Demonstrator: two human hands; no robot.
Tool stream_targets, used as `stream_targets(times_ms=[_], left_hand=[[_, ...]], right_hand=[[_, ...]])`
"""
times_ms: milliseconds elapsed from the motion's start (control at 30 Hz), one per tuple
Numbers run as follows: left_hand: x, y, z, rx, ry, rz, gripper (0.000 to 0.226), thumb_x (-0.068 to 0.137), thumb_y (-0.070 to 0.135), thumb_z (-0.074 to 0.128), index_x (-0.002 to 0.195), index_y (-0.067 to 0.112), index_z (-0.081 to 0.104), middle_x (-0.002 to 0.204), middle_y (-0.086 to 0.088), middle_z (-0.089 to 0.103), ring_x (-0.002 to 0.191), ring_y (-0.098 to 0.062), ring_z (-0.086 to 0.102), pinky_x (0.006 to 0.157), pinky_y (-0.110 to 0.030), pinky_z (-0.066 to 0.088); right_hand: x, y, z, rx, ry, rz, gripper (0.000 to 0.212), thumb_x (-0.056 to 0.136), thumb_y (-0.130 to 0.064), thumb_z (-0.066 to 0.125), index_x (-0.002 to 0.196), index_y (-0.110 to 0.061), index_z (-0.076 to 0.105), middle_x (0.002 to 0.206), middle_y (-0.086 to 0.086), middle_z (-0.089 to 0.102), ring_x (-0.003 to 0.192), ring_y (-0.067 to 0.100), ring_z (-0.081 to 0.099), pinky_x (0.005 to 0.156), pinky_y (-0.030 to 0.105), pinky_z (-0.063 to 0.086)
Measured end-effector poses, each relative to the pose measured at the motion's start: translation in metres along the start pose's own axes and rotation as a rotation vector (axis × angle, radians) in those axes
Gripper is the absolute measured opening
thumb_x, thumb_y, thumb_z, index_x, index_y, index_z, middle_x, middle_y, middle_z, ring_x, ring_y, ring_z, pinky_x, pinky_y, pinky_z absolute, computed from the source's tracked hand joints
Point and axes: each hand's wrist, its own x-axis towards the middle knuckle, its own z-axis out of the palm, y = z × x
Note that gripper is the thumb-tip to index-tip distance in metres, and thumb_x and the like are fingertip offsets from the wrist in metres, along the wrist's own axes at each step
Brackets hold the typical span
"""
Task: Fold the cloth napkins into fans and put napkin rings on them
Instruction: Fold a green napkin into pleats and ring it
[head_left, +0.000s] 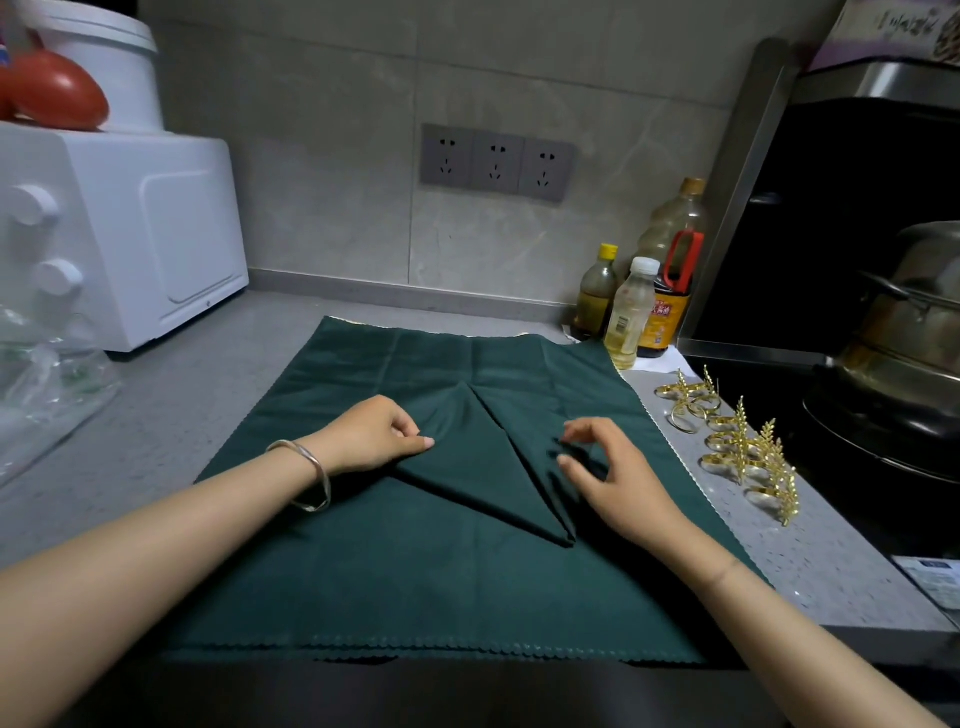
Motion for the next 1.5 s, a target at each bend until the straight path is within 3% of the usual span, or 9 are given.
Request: stream_targets(times_ms=[200, 367, 567, 733, 867, 1000, 1267, 1400, 1500], left_hand=[[0.013, 0.006, 0.016, 0.115, 0.116, -0.078, 0.024, 0.093, 0.034, 0.057, 0.074, 0.019, 0.053, 0.065, 0.009, 0.051, 0.067, -0.013, 0.050, 0.064, -0.026, 0.037], [0.022, 0.013, 0.018, 0.202, 0.201, -0.082, 0.016, 0.095, 0.036, 0.053, 0.088, 0.021, 0.052, 0.084, 0.005, 0.056, 0.089, -0.021, 0.055, 0.070, -0.028, 0.037], [0.022, 0.024, 0.024, 0.298, 0.227, -0.038, 0.018, 0.097, 0.034, 0.049, 0.105, 0.019, 0.056, 0.109, 0.000, 0.062, 0.108, -0.023, 0.054, 0.085, -0.031, 0.039], [-0.015, 0.049, 0.036, 0.329, 0.139, 0.058, 0.054, 0.100, 0.040, 0.035, 0.149, 0.020, 0.024, 0.155, -0.001, 0.025, 0.143, -0.021, 0.019, 0.115, -0.032, 0.016], [-0.043, 0.066, 0.055, 0.318, -0.138, -0.059, 0.070, 0.098, 0.056, 0.021, 0.153, 0.020, -0.001, 0.160, 0.001, -0.010, 0.146, -0.018, -0.013, 0.119, -0.037, -0.007], [-0.051, 0.069, 0.070, 0.371, -0.168, -0.070, 0.068, 0.100, 0.053, 0.016, 0.152, 0.016, -0.008, 0.159, -0.001, -0.016, 0.145, -0.019, -0.019, 0.118, -0.041, -0.012], [-0.052, 0.065, 0.074, 0.448, -0.108, -0.003, 0.055, 0.104, 0.035, 0.012, 0.152, 0.016, -0.006, 0.160, -0.001, -0.011, 0.146, -0.021, -0.013, 0.118, -0.040, -0.010], [-0.047, 0.056, 0.067, 0.437, -0.102, 0.033, 0.053, 0.104, 0.033, 0.012, 0.153, 0.018, -0.003, 0.160, 0.002, -0.007, 0.147, -0.018, -0.011, 0.119, -0.038, -0.008], [-0.048, 0.054, 0.068, 0.425, -0.082, 0.040, 0.053, 0.104, 0.032, 0.013, 0.153, 0.018, -0.001, 0.160, 0.002, -0.006, 0.147, -0.018, -0.009, 0.119, -0.037, -0.008]], right_hand=[[0.049, 0.033, 0.002, -0.078, -0.050, 0.251, 0.033, 0.090, -0.035, 0.060, 0.119, -0.022, 0.052, 0.112, -0.003, 0.060, 0.109, 0.017, 0.055, 0.100, 0.034, 0.040], [0.042, 0.025, -0.004, -0.079, -0.023, 0.219, 0.025, 0.086, -0.036, 0.065, 0.104, -0.024, 0.053, 0.080, -0.002, 0.061, 0.070, 0.013, 0.054, 0.065, 0.027, 0.041], [0.030, 0.021, -0.002, -0.029, -0.049, 0.224, 0.024, 0.083, -0.033, 0.068, 0.098, -0.021, 0.053, 0.071, 0.001, 0.062, 0.057, 0.009, 0.049, 0.057, 0.024, 0.038], [0.046, 0.018, 0.011, 0.011, 0.028, 0.277, 0.024, 0.086, -0.031, 0.067, 0.100, -0.019, 0.052, 0.071, -0.008, 0.053, 0.062, 0.004, 0.048, 0.060, 0.020, 0.038], [0.055, 0.016, 0.025, 0.126, 0.041, 0.270, 0.018, 0.089, -0.017, 0.064, 0.100, -0.017, 0.050, 0.066, -0.007, 0.049, 0.056, 0.003, 0.043, 0.054, 0.010, 0.036], [0.056, 0.017, 0.029, 0.167, 0.147, 0.263, 0.014, 0.090, -0.008, 0.059, 0.097, -0.015, 0.049, 0.066, -0.006, 0.047, 0.055, 0.005, 0.042, 0.054, 0.011, 0.035], [0.054, 0.015, 0.027, 0.004, 0.140, 0.217, 0.010, 0.091, -0.020, 0.058, 0.100, -0.017, 0.054, 0.080, -0.005, 0.055, 0.069, 0.012, 0.049, 0.068, 0.027, 0.039], [0.044, 0.007, 0.020, -0.089, 0.086, -0.001, 0.019, 0.095, -0.019, 0.053, 0.110, -0.016, 0.063, 0.103, -0.006, 0.064, 0.093, 0.011, 0.057, 0.084, 0.022, 0.042], [0.034, 0.004, 0.020, -0.111, -0.111, -0.181, 0.028, 0.097, -0.016, 0.049, 0.122, -0.018, 0.062, 0.123, -0.011, 0.060, 0.118, 0.003, 0.051, 0.104, 0.021, 0.035]])
